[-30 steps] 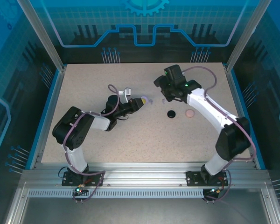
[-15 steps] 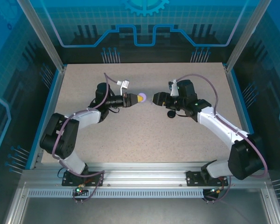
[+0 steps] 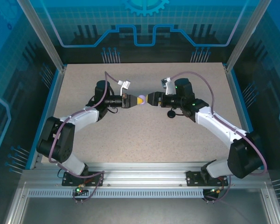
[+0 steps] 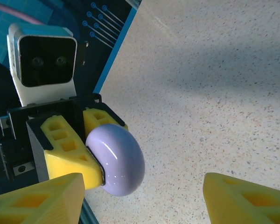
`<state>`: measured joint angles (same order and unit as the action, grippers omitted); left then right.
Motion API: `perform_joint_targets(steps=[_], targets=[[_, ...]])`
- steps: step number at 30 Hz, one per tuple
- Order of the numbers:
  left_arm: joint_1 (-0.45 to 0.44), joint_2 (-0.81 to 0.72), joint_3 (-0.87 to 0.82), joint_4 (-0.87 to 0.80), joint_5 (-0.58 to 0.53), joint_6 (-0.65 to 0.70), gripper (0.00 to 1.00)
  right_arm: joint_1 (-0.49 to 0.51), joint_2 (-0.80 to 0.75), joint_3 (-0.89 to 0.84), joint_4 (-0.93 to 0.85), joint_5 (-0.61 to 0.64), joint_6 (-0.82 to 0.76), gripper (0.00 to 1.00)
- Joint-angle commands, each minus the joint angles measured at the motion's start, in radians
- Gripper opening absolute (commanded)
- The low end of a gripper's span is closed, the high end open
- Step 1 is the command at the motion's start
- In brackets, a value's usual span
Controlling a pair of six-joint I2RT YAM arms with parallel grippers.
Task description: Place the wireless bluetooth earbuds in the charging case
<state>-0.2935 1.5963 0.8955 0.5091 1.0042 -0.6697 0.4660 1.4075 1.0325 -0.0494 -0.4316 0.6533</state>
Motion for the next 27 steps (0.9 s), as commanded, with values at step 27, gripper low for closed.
perform_joint_targets(steps=[27], targets=[[0.004, -0.059, 0.046, -0.005, 0.015, 0.027, 0.00, -0.050, 0.019, -0.071, 0.065, -0.009, 0.051, 0.57]])
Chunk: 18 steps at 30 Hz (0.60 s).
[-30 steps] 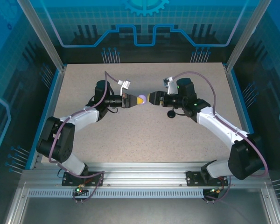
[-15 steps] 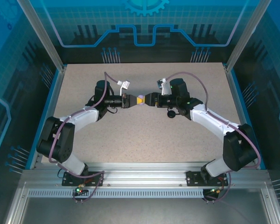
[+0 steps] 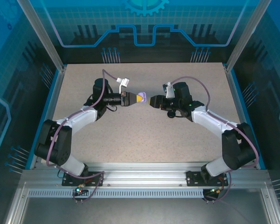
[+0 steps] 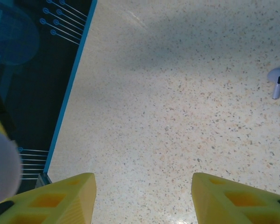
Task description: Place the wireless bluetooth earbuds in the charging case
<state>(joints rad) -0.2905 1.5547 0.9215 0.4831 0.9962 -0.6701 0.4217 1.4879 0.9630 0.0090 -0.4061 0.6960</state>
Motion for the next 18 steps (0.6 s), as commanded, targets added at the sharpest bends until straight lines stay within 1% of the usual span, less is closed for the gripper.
perform_joint_targets(steps=[1, 6, 13, 18], targets=[[0.001, -0.015, 0.022, 0.022, 0.022, 0.027, 0.00, -0.005, -0.073, 0.000, 0.004, -0.042, 0.006, 0.56], [0.001, -0.013, 0.025, 0.019, 0.018, 0.028, 0.00, 0.013, -0.108, 0.020, -0.007, -0.059, 0.002, 0.54], [0.001, -0.012, 0.026, 0.014, 0.015, 0.029, 0.00, 0.060, -0.081, 0.074, -0.022, -0.051, -0.009, 0.50], [0.001, -0.015, 0.027, 0.014, 0.012, 0.030, 0.00, 0.071, -0.055, 0.095, -0.026, -0.043, -0.009, 0.47]])
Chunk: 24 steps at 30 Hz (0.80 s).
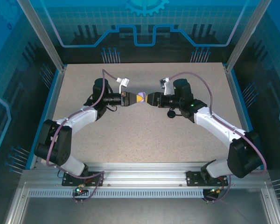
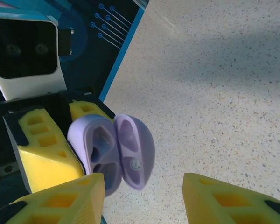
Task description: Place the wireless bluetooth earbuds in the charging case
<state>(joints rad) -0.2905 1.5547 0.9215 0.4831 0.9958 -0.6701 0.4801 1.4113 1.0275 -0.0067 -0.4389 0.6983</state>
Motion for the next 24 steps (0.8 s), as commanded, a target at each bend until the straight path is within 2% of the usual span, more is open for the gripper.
perform_joint_targets(steps=[1, 16, 24], targets=[[0.001, -0.015, 0.026, 0.015, 0.015, 0.030, 0.00, 0.012, 0.027, 0.033, -0.010, -0.010, -0.010, 0.47], [0.001, -0.013, 0.031, 0.017, 0.013, 0.027, 0.00, 0.026, 0.068, 0.034, -0.008, 0.004, -0.006, 0.38], [-0.002, -0.015, 0.026, 0.016, 0.017, 0.025, 0.00, 0.029, 0.125, 0.098, 0.004, -0.009, 0.006, 0.33]])
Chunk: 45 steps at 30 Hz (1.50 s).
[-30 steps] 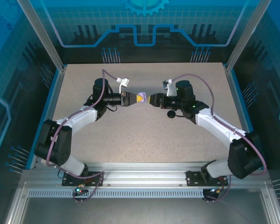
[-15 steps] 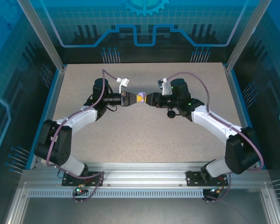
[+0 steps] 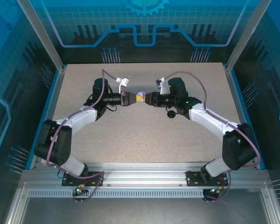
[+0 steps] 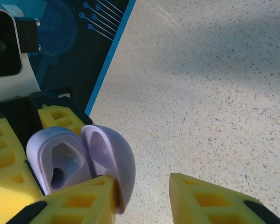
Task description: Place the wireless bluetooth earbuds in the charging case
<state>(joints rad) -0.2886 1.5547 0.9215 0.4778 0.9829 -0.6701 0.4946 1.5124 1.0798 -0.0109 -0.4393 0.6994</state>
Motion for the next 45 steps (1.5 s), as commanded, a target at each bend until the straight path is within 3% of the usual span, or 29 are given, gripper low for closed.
perform_joint_targets(steps=[1, 5, 12, 17, 21, 24, 28, 33, 45], targets=[[-0.004, -0.015, 0.025, 0.022, 0.030, 0.024, 0.00, 0.016, 0.027, 0.050, 0.007, -0.008, 0.005, 0.33], [-0.010, -0.013, 0.023, 0.025, 0.026, 0.023, 0.00, 0.016, 0.040, 0.066, 0.014, -0.016, 0.007, 0.28], [-0.011, -0.014, 0.023, 0.024, 0.022, 0.022, 0.00, 0.016, 0.040, 0.069, 0.019, -0.027, 0.003, 0.06], [-0.011, -0.017, 0.023, 0.006, 0.002, 0.030, 0.00, 0.016, 0.037, 0.083, -0.005, -0.014, -0.010, 0.00], [-0.005, -0.032, 0.028, -0.049, -0.065, 0.062, 0.60, 0.012, 0.037, 0.111, -0.073, 0.029, -0.040, 0.00], [0.010, -0.053, 0.027, -0.061, -0.107, 0.066, 0.82, 0.003, 0.038, 0.138, -0.146, 0.068, -0.081, 0.00], [0.035, -0.081, 0.033, -0.092, -0.124, 0.082, 0.93, -0.011, 0.038, 0.173, -0.231, 0.104, -0.156, 0.00], [0.056, -0.106, 0.073, -0.190, -0.125, 0.143, 0.97, -0.025, 0.046, 0.211, -0.325, 0.153, -0.257, 0.00], [0.057, -0.034, 0.276, -0.575, -0.126, 0.387, 0.99, -0.031, 0.071, 0.313, -0.485, 0.244, -0.478, 0.00]])
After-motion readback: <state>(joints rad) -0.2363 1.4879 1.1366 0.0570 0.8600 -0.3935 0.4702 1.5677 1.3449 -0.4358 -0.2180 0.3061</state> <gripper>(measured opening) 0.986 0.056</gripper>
